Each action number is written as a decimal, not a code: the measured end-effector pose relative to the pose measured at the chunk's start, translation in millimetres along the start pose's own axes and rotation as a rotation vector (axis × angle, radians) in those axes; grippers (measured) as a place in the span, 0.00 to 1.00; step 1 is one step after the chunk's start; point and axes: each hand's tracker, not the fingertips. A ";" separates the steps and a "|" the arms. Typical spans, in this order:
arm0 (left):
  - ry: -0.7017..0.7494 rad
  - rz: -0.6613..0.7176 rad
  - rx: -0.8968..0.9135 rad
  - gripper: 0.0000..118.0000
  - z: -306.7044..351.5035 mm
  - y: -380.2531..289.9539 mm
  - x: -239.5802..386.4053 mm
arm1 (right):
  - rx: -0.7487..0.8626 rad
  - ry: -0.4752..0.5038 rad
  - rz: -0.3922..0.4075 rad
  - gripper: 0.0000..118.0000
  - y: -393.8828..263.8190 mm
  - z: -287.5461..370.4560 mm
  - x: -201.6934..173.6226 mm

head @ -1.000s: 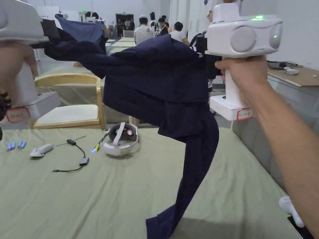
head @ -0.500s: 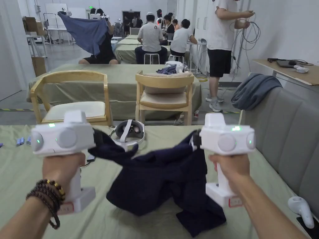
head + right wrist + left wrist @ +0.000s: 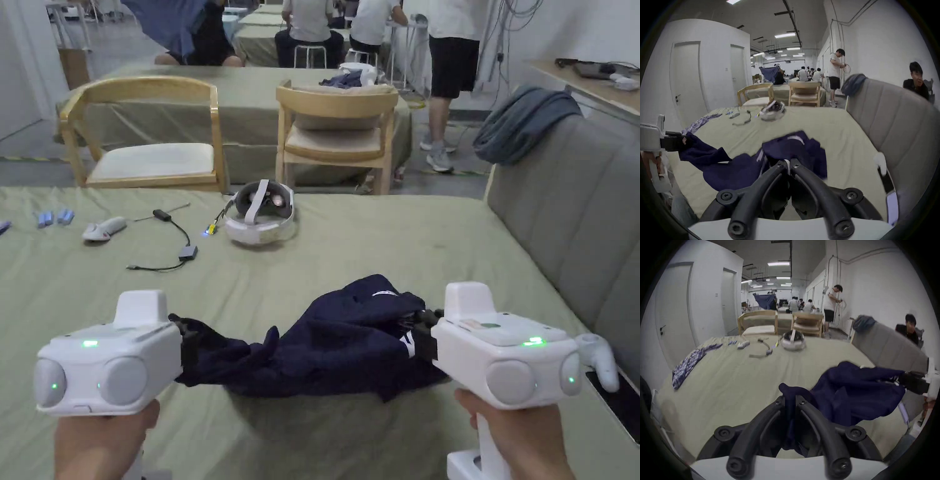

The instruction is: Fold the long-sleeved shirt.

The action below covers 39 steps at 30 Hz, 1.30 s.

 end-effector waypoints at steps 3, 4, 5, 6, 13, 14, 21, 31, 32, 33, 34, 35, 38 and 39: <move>0.020 -0.016 -0.148 0.12 -9.3 -59.6 -0.5 | -0.136 -0.036 0.005 0.02 -58.8 12.0 -7.4; 0.015 -0.014 -0.208 0.12 -16.1 -78.4 -0.4 | -0.197 -0.046 0.005 0.02 -77.9 11.6 -8.8; 0.002 0.002 -0.258 0.12 -22.9 -96.1 -1.4 | -0.253 -0.045 -0.002 0.02 -96.0 10.7 -10.9; -0.022 0.024 -0.294 0.12 -32.5 -108.6 -3.0 | -0.293 -0.039 -0.018 0.02 -111.2 6.1 -9.3; -0.030 0.048 -0.323 0.51 -41.3 -126.1 -13.9 | -0.353 -0.015 -0.111 0.25 -130.7 4.4 6.7; -0.038 0.043 -0.304 0.79 -38.5 -121.1 -15.6 | -0.310 -0.018 -0.113 0.59 -123.7 11.2 7.4; -0.082 -0.011 -0.127 0.18 -14.9 -48.3 -0.7 | -0.169 -0.064 -0.129 0.00 -75.3 35.0 27.2; -0.135 0.034 -0.262 0.74 -167.3 -23.5 18.8 | -0.213 -0.039 -0.175 0.00 -97.9 48.6 34.8; -0.140 0.027 -0.265 0.73 -181.1 -23.2 19.5 | -0.217 -0.056 -0.182 0.00 -100.2 49.6 37.7; -0.115 -0.001 -0.300 0.73 -199.1 -24.3 23.0 | -0.223 -0.076 -0.192 0.03 -102.7 54.4 37.9; -0.082 -0.063 -0.339 0.72 -215.4 -26.3 28.5 | -0.229 -0.078 -0.194 0.16 -104.8 56.0 40.2; -0.062 -0.106 -0.352 0.68 -186.6 -35.0 46.4 | -0.234 -0.086 -0.200 0.40 -107.0 57.8 41.1; -0.069 -0.154 -0.383 0.56 -191.0 -47.9 64.1 | -0.245 -0.094 -0.217 0.63 -119.5 61.7 37.9; -0.105 -0.133 -0.353 0.44 -189.4 -52.0 58.9 | -0.265 -0.070 -0.234 0.75 -125.3 60.1 36.6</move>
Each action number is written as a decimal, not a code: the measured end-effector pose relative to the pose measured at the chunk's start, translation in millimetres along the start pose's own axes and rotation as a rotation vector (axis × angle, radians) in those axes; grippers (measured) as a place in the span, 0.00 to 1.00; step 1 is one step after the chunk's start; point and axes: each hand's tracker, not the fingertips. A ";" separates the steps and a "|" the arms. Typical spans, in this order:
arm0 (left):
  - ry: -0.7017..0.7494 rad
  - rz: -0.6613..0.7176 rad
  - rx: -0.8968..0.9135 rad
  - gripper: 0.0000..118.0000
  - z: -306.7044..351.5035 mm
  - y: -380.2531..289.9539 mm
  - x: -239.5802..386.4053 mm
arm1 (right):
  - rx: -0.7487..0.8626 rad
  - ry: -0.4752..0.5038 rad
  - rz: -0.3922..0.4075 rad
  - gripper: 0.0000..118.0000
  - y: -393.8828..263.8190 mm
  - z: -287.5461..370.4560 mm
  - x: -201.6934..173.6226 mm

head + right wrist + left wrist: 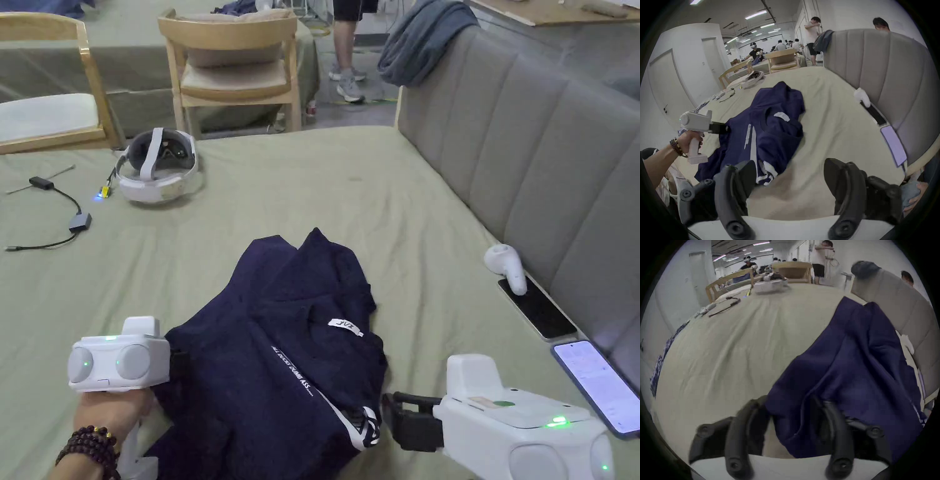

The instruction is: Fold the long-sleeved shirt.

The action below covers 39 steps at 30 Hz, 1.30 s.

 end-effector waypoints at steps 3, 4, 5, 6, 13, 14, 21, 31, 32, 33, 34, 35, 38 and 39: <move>-0.041 0.061 -0.002 0.10 25.0 9.9 2.3 | -0.059 0.037 -0.029 0.73 -14.1 -13.8 -6.8; -0.062 0.075 -0.005 0.10 19.6 9.6 -9.2 | -0.078 0.039 -0.030 0.72 -17.5 -21.6 -9.2; -0.071 0.083 0.005 0.10 26.6 11.1 -12.9 | -0.090 0.047 -0.025 0.72 -20.4 -29.7 -11.9; -0.085 0.105 0.061 0.10 37.9 13.4 -19.6 | -0.089 0.056 -0.027 0.69 -19.4 -35.7 -15.7; -0.118 0.109 0.219 0.10 111.2 18.4 -42.9 | -0.087 0.043 -0.014 0.10 -0.9 -93.0 -34.7; -0.131 0.127 0.242 0.10 121.0 22.2 -47.9 | -0.078 0.037 -0.031 0.10 5.3 -91.6 -34.5; -0.136 0.154 0.538 0.10 229.9 88.2 -67.1 | 0.222 0.091 0.091 0.09 128.6 -33.7 -50.3; -0.130 0.218 0.853 0.10 367.5 272.3 -84.0 | 0.581 0.071 0.337 0.09 414.9 70.8 -97.2; -0.108 0.182 0.883 0.10 383.1 292.7 -82.8 | 0.618 0.055 0.353 0.09 446.4 85.7 -103.9; -0.082 0.186 0.908 0.10 393.9 307.2 -81.1 | 0.636 0.047 0.366 0.09 472.2 97.1 -109.5; -0.057 0.181 0.933 0.10 404.8 322.1 -78.8 | 0.661 0.043 0.368 0.09 491.1 107.4 -114.5; -0.059 0.195 0.938 0.10 413.3 334.5 -78.0 | 0.678 0.033 0.373 0.09 509.1 115.7 -119.4; -0.055 0.245 0.955 0.10 440.8 368.9 -72.3 | 0.702 0.011 0.377 0.09 558.6 142.4 -128.8; -0.047 0.243 0.966 0.10 446.1 375.3 -70.5 | 0.707 0.015 0.371 0.09 568.8 147.9 -129.7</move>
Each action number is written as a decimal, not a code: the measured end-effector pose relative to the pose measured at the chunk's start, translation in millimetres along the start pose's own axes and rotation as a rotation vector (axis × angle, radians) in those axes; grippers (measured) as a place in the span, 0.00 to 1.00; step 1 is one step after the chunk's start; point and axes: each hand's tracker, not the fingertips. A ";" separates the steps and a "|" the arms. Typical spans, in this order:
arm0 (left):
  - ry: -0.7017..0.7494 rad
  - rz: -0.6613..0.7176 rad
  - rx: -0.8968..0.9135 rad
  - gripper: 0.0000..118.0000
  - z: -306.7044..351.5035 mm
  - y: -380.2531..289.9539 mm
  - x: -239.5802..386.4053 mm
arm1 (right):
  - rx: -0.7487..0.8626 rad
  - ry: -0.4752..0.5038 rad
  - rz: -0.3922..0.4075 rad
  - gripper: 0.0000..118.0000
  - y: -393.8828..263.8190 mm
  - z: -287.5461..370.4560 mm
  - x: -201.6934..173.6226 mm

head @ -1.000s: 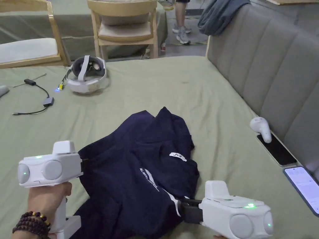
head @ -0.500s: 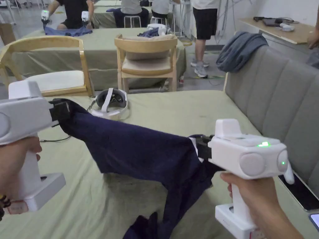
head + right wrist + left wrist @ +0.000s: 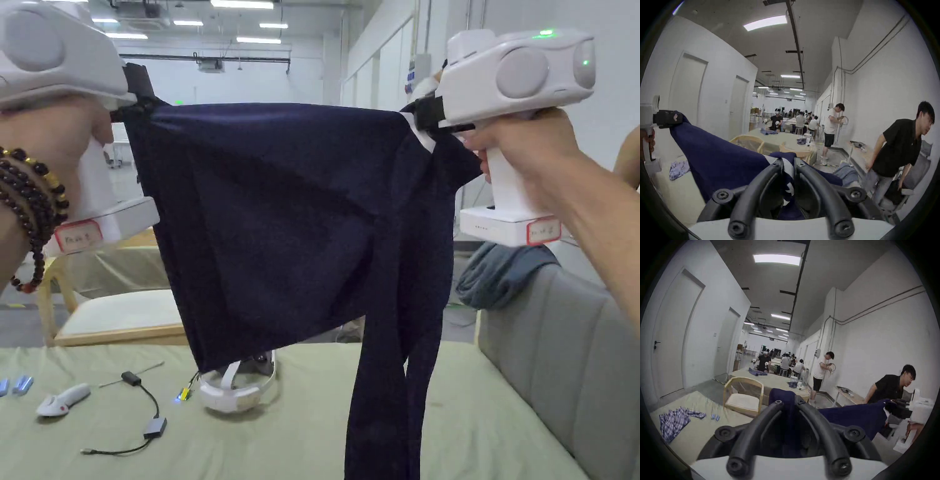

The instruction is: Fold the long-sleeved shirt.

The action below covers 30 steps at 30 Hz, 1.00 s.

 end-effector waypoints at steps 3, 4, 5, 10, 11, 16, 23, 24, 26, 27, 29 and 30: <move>0.008 -0.036 0.018 0.10 -7.2 18.1 11.9 | -0.002 -0.009 -0.033 0.09 21.3 -10.0 10.1; 0.007 -0.042 0.022 0.10 -8.5 19.7 13.5 | -0.001 -0.010 -0.035 0.09 22.5 -12.8 11.5; 0.006 -0.035 0.029 0.10 -10.1 19.9 14.2 | 0.000 -0.013 -0.037 0.09 20.1 -14.7 11.7; 0.029 -0.039 -0.043 0.10 -23.9 -24.1 8.8 | -0.066 -0.014 -0.092 0.09 -39.4 -36.1 7.5; 0.031 -0.053 -0.050 0.10 -26.4 -37.6 6.6 | -0.084 -0.014 -0.110 0.09 -56.3 -40.5 5.3; 0.077 -0.124 -0.203 0.10 -29.1 -145.1 -8.8 | -0.248 -0.012 -0.164 0.09 -181.9 -62.7 -12.0; 0.149 -0.105 -0.452 0.10 -33.9 -306.2 -40.2 | -0.491 -0.006 -0.208 0.09 -351.7 -75.2 -40.6; 0.152 -0.110 -0.467 0.10 -32.1 -321.6 -43.4 | -0.517 -0.004 -0.227 0.09 -364.9 -73.6 -41.4; 0.153 -0.110 -0.450 0.10 -23.4 -336.2 -47.5 | -0.535 0.004 -0.246 0.09 -377.8 -66.4 -41.2; 0.153 -0.117 -0.462 0.10 -19.1 -338.7 -46.7 | -0.530 0.005 -0.244 0.09 -376.9 -56.7 -42.2; 0.139 -0.116 -0.464 0.10 -7.3 -339.1 -51.5 | -0.508 0.003 -0.224 0.09 -374.5 -34.0 -46.2; 0.131 -0.119 -0.452 0.10 5.8 -340.7 -50.9 | -0.492 0.004 -0.219 0.09 -374.6 -17.6 -48.7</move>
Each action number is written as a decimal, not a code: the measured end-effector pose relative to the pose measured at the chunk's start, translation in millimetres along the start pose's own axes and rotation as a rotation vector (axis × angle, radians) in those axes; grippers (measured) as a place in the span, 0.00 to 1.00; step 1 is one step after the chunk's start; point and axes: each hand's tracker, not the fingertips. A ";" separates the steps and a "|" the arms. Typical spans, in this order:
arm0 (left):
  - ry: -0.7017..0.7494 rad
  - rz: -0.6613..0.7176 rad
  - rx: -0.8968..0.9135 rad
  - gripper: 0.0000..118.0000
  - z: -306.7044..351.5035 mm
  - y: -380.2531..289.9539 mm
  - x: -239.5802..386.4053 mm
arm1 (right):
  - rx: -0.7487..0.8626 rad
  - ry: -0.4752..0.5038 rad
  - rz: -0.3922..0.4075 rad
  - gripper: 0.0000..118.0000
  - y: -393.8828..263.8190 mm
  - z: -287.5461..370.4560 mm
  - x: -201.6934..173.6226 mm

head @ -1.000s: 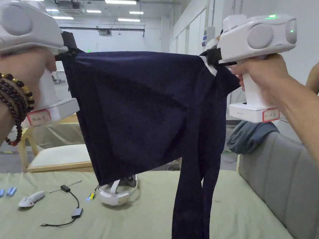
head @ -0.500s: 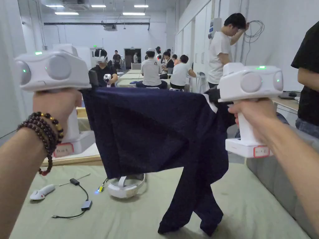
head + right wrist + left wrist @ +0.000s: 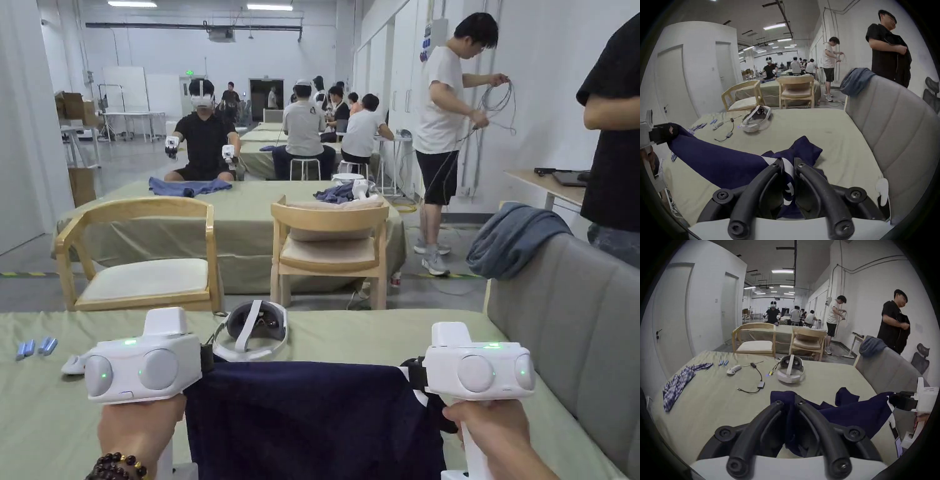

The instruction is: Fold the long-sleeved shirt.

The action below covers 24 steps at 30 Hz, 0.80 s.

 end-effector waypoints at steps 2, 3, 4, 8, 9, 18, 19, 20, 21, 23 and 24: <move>-0.013 0.032 0.025 0.10 27.8 -24.0 -4.6 | 0.036 0.015 -0.007 0.09 -23.5 31.9 -3.4; -0.021 0.047 0.029 0.10 39.3 -35.2 -11.4 | 0.043 0.017 -0.003 0.09 -38.5 44.6 -4.7; 0.006 0.058 0.035 0.10 54.0 -52.5 -12.7 | 0.047 0.026 0.007 0.09 -57.3 58.5 -5.5; 0.021 0.034 -0.007 0.10 107.3 -144.8 -28.2 | -0.006 0.027 -0.006 0.09 -150.8 90.2 -10.5; 0.031 0.043 -0.056 0.10 112.7 -166.2 -31.3 | -0.042 0.017 -0.001 0.09 -175.2 90.4 -12.3; 0.036 0.121 -0.428 0.28 92.1 -304.1 -75.4 | -0.375 0.010 0.056 0.16 -304.5 70.9 -27.3; 0.042 0.131 -0.427 0.35 91.7 -305.4 -77.9 | -0.373 0.007 0.049 0.20 -295.5 74.6 -27.1; 0.053 0.127 -0.427 0.53 93.0 -300.8 -79.3 | -0.366 0.012 0.040 0.31 -287.3 80.1 -25.7; 0.055 0.113 -0.422 0.87 94.5 -295.9 -82.2 | -0.329 0.018 0.025 0.65 -269.2 106.9 -27.8; 0.010 0.046 -0.293 0.89 118.0 -275.4 -72.4 | -0.238 0.027 -0.006 0.99 -250.3 121.9 -21.9; 0.015 0.021 -0.278 0.87 120.0 -261.3 -72.3 | -0.191 0.020 -0.017 0.97 -239.0 130.3 -17.7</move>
